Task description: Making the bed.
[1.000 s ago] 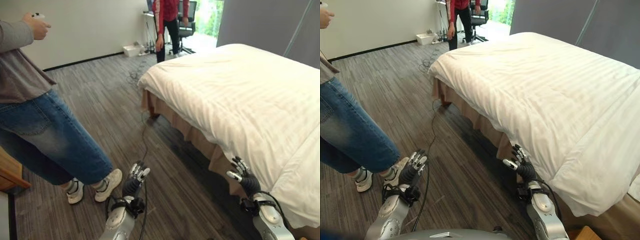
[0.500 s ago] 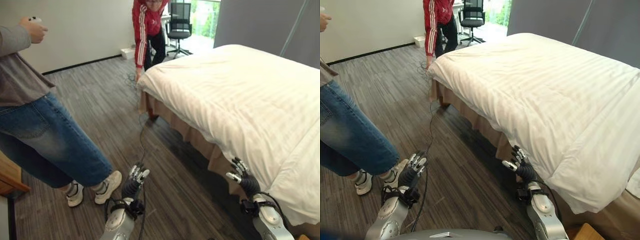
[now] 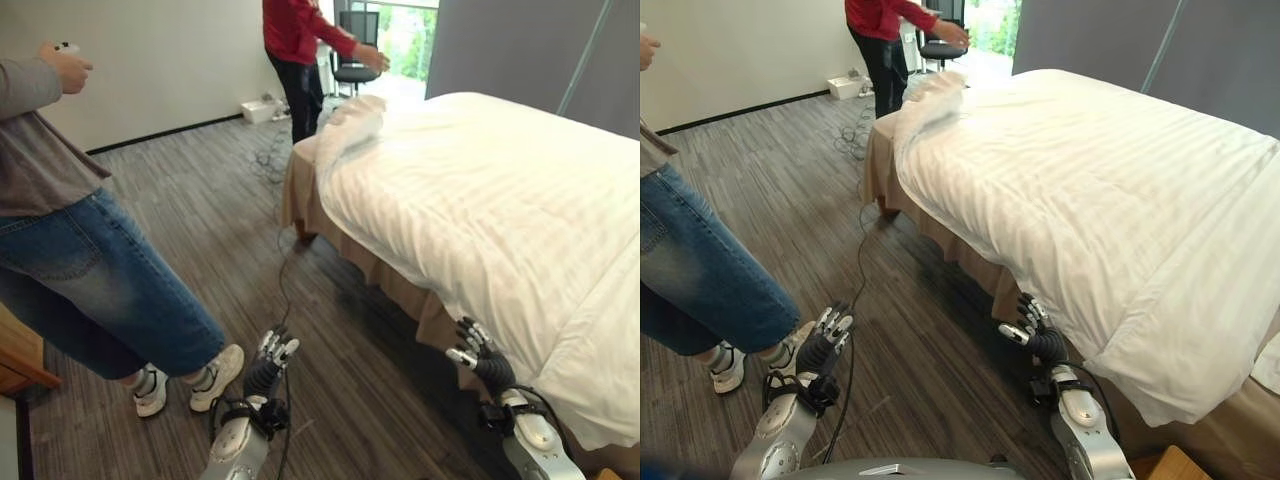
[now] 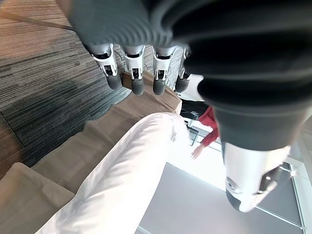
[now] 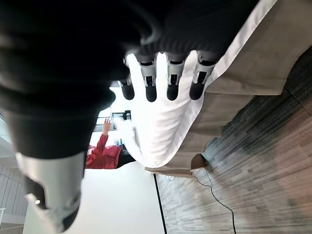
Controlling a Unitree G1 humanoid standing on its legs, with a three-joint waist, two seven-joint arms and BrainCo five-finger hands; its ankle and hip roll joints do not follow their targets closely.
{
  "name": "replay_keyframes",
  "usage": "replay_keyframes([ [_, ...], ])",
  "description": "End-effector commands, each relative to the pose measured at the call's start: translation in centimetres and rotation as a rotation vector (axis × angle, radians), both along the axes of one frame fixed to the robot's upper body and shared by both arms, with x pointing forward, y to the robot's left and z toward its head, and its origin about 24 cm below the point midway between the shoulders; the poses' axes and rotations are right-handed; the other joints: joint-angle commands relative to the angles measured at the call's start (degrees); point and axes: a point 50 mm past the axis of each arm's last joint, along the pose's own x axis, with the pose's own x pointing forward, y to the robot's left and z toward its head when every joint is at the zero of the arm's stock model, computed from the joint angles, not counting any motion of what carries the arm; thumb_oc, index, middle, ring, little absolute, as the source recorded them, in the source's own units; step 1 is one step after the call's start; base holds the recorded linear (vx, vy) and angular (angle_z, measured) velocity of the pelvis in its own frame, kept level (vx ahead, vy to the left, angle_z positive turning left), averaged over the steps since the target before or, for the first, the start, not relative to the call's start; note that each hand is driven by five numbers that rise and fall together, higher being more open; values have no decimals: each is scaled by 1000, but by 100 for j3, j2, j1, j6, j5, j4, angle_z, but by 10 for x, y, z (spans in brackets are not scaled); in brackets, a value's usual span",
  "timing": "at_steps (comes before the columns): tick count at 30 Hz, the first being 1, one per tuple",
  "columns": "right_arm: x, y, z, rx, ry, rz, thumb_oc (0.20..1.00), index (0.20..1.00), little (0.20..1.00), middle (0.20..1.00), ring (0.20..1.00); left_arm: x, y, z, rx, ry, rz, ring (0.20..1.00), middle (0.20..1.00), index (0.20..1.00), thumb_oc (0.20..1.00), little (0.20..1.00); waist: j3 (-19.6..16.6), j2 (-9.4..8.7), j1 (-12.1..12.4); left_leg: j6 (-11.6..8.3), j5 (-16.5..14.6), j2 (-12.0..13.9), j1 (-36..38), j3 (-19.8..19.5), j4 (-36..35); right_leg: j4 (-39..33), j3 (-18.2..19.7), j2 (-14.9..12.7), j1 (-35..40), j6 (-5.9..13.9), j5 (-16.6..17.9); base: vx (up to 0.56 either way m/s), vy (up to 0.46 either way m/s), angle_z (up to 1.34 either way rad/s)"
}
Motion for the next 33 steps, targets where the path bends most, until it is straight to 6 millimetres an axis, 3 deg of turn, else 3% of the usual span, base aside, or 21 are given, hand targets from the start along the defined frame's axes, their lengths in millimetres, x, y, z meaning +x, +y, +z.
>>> replay_keyframes([
  [1,22,-1,30,-18,-164,36,1000,1000,1000,1000,1000,19,4,20,29,-132,1,1000,1000,1000,1000,1000,131,-9,70,153,-227,-107,66,-307,66,273,4,190,-34,36,-232,0,0,0],
  [8,22,3,31,89,-174,23,1000,1000,1000,1000,1000,19,4,20,22,-131,9,1000,1000,1000,1000,1000,133,8,59,156,-226,-112,73,-290,66,279,35,189,-49,34,-222,0,0,0],
  [9,36,-6,51,116,-233,-9,1000,1000,1000,1000,1000,35,22,49,108,-247,52,1000,1000,1000,1000,1000,558,-46,204,58,10,-151,-722,-618,981,448,-138,452,-247,-250,-414,-11,79,0],
  [10,35,-9,47,80,-220,-22,1000,1000,1000,1000,1000,35,20,46,110,-236,53,1000,1000,1000,1000,1000,428,75,128,78,100,-205,-505,-537,292,468,-185,481,-271,-209,-440,-18,104,2],
  [12,36,-8,45,98,-212,-39,1000,1000,1000,1000,1000,41,17,48,106,-245,47,1000,1000,1000,1000,1000,382,126,70,111,123,-275,-476,-627,194,470,-185,457,-290,-187,-424,-8,88,4],
  [17,35,-5,37,46,-178,14,1000,1000,1000,1000,1000,50,11,64,81,-322,11,1000,1000,1000,1000,1000,337,109,82,177,90,-322,-438,-671,202,478,-81,397,-217,-173,-427,42,60,8],
  [21,36,-4,37,53,-176,17,1000,1000,1000,1000,1000,51,11,64,80,-321,11,1000,1000,1000,1000,1000,347,97,97,189,70,-331,-436,-695,224,482,-75,381,-193,-169,-436,15,22,1],
  [23,42,0,51,-7,-238,97,1000,1000,1000,1000,1000,51,13,63,101,-312,19,1000,1000,1000,1000,1000,314,31,212,326,-79,-455,-422,-801,324,658,-39,259,-113,-119,-513,151,168,-1],
  [27,48,8,54,-22,-256,132,1000,1000,1000,1000,1000,49,23,65,135,-315,60,1000,1000,1000,1000,1000,276,2,328,416,-183,-535,-382,-810,355,723,-24,151,-77,-25,-499,132,165,10],
  [30,59,22,67,-17,-317,177,1000,1000,1000,1000,1000,52,30,69,141,-329,121,1000,1000,1000,1000,1000,288,5,405,518,-234,-618,-352,-800,320,1143,57,42,-253,98,-484,77,159,2],
  [33,63,32,71,-16,-335,215,1000,1000,1000,1000,1000,59,31,74,173,-348,131,1000,1000,1000,1000,1000,399,17,399,642,-308,-716,-331,-886,401,2184,245,-53,-697,158,-162,32,153,0],
])
